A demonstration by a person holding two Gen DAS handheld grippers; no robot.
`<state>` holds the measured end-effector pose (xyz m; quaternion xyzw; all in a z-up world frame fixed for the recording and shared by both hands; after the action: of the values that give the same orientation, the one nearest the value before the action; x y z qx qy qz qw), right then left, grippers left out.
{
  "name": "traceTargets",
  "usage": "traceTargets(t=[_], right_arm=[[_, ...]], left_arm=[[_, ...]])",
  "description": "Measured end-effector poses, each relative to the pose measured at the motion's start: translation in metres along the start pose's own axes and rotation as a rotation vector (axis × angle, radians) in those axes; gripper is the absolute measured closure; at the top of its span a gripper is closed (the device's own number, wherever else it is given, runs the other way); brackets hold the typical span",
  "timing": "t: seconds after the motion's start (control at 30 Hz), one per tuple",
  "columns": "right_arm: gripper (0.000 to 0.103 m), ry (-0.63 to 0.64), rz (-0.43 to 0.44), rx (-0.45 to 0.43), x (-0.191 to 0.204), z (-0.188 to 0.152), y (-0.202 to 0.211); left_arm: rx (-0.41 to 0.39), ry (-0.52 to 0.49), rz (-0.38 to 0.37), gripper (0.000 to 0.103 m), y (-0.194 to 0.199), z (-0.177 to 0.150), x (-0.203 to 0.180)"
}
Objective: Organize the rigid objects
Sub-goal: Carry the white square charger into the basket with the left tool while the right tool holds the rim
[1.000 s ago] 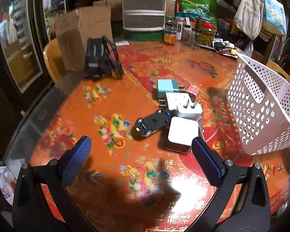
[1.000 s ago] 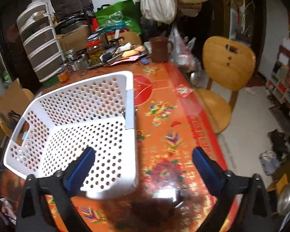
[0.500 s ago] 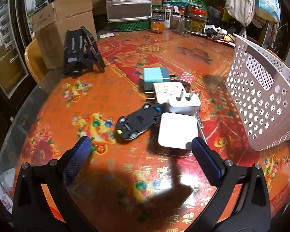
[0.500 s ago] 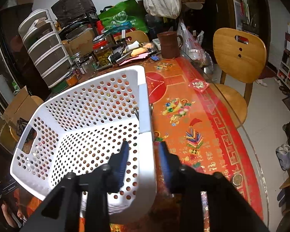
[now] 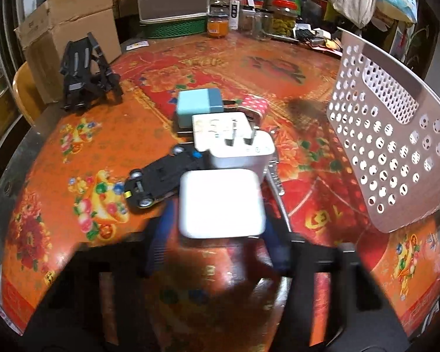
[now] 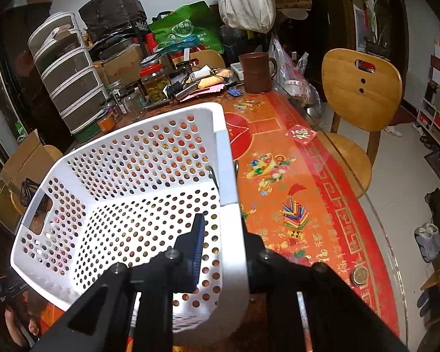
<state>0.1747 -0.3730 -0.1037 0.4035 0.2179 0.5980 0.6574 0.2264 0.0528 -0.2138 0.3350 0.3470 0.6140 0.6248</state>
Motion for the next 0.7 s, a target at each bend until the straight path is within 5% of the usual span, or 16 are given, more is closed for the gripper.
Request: traceTargets(t=[0.13, 0.37, 0.7], right_arm=[[0.085, 0.007, -0.001, -0.001, 0.000, 0.001, 0.000], [0.085, 0.015, 0.006, -0.012, -0.002, 0.000, 0.000], [0.085, 0.023, 0.005, -0.017, 0.000, 0.002, -0.001]], left_arm=[[-0.029, -0.006, 0.026, 0.061, 0.007, 0.003, -0.004], [-0.148, -0.046, 0.209, 0.061, 0.053, 0.035, -0.004], [-0.246, -0.126, 0.323, 0.061, 0.108, 0.088, -0.032]])
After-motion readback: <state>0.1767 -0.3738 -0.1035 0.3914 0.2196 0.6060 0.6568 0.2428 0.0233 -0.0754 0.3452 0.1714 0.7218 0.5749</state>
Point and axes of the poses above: each gripper's, at about its wrist camera, not at the fingertips, and y roughly against the way its jaws point, x to its left, z to its top, the point moved 7 cm from there along -y, roughly the way its jaws point, and after that the axes turned 6 degrees about x, right-handed, at the moved point
